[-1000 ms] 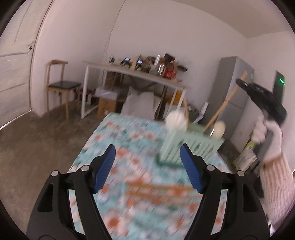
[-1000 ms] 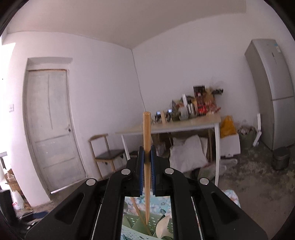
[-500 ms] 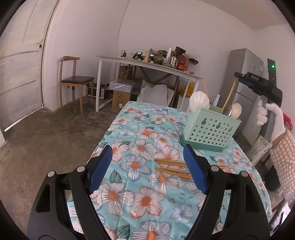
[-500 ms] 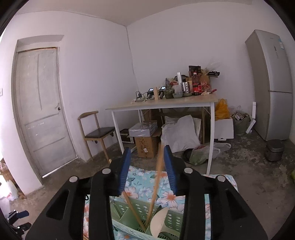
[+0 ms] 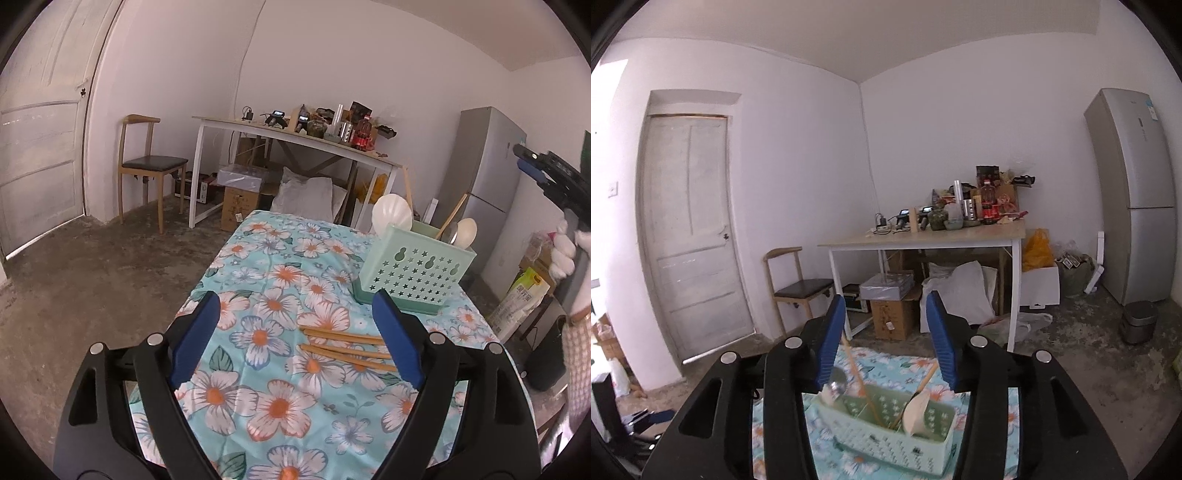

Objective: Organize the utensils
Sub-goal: 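Move both open tools back to the remaining chopsticks on the cover, then lower the left tool onto a chopstick end while the right tool hovers beside it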

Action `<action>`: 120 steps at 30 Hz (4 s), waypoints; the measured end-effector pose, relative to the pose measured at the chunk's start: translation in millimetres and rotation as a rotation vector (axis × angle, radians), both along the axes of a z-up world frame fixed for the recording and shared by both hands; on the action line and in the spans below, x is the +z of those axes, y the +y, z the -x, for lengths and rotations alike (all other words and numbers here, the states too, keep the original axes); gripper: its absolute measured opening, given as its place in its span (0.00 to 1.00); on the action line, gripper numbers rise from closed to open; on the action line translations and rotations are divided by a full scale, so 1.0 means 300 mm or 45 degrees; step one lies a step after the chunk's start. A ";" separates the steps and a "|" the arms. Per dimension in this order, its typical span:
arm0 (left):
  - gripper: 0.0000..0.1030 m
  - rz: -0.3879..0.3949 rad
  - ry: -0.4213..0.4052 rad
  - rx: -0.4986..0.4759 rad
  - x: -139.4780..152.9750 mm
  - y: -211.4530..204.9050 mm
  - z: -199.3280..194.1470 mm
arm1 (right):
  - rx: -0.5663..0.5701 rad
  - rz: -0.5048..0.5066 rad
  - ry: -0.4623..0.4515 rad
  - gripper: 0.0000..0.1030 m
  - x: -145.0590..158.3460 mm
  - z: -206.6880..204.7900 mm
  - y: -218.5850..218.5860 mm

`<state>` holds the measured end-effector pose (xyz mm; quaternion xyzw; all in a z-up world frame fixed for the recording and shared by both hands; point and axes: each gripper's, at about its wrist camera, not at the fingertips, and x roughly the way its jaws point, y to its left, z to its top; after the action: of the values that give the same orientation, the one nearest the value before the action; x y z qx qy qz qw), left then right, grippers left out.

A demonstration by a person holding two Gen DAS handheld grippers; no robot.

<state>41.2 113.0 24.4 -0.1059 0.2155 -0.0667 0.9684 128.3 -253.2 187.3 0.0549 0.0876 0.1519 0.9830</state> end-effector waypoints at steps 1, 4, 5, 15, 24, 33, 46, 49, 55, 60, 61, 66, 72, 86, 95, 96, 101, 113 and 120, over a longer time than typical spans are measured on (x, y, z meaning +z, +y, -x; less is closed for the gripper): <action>0.78 0.000 -0.001 -0.004 0.000 -0.003 0.002 | 0.007 0.010 0.006 0.47 -0.006 0.024 0.011; 0.78 -0.016 0.005 -0.010 0.001 -0.020 0.009 | 0.032 0.023 0.060 0.49 -0.051 0.073 0.043; 0.78 -0.021 0.007 -0.011 0.000 -0.020 0.013 | 0.038 0.028 0.093 0.49 -0.077 0.088 0.057; 0.78 -0.068 0.128 0.035 -0.033 -0.022 0.027 | 0.072 -0.038 0.536 0.49 -0.382 0.142 0.147; 0.78 -0.053 0.244 0.062 -0.094 0.027 0.035 | 0.060 0.024 0.784 0.49 -0.598 0.224 0.262; 0.78 0.008 0.258 0.084 -0.106 0.085 0.063 | 0.049 0.113 0.828 0.49 -0.632 0.253 0.320; 0.78 0.048 0.231 0.093 -0.101 0.128 0.114 | 0.056 0.135 0.835 0.49 -0.624 0.259 0.372; 0.78 0.048 0.227 0.087 -0.101 0.125 0.126 | 0.055 0.137 0.830 0.49 -0.618 0.265 0.375; 0.78 0.056 0.237 0.052 -0.109 0.109 0.139 | 0.051 0.146 0.799 0.49 -0.599 0.281 0.383; 0.78 0.055 0.221 0.037 -0.100 0.101 0.148 | 0.032 0.150 0.775 0.49 -0.577 0.294 0.374; 0.78 0.056 0.218 0.039 -0.099 0.101 0.150 | 0.027 0.148 0.768 0.49 -0.571 0.294 0.371; 0.78 0.057 0.218 0.043 -0.095 0.103 0.152 | 0.015 0.156 0.752 0.49 -0.557 0.288 0.370; 0.78 0.057 0.235 0.060 -0.105 0.110 0.148 | 0.022 0.186 0.753 0.52 -0.569 0.276 0.388; 0.78 0.087 0.242 0.010 -0.159 0.048 0.109 | 0.044 0.205 0.704 0.59 -0.582 0.235 0.354; 0.78 0.132 0.210 -0.132 -0.191 -0.038 0.131 | 0.080 -0.005 0.710 0.59 -0.584 0.226 0.232; 0.76 0.124 0.209 -0.151 -0.191 -0.047 0.127 | 0.089 -0.034 0.713 0.59 -0.589 0.228 0.224; 0.63 0.194 0.222 -0.221 -0.194 -0.066 0.092 | 0.168 -0.080 0.748 0.55 -0.624 0.204 0.232; 0.27 0.293 0.320 -0.349 -0.276 -0.161 -0.042 | 0.472 -0.006 0.906 0.36 -0.681 -0.007 0.364; 0.22 0.385 0.392 -0.378 -0.324 -0.146 -0.125 | 0.547 0.087 1.020 0.32 -0.763 -0.075 0.412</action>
<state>78.6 69.2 -72.8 -0.2257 0.3613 -0.2228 0.8769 150.9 -129.5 -41.5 0.0575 0.4752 0.3161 0.8191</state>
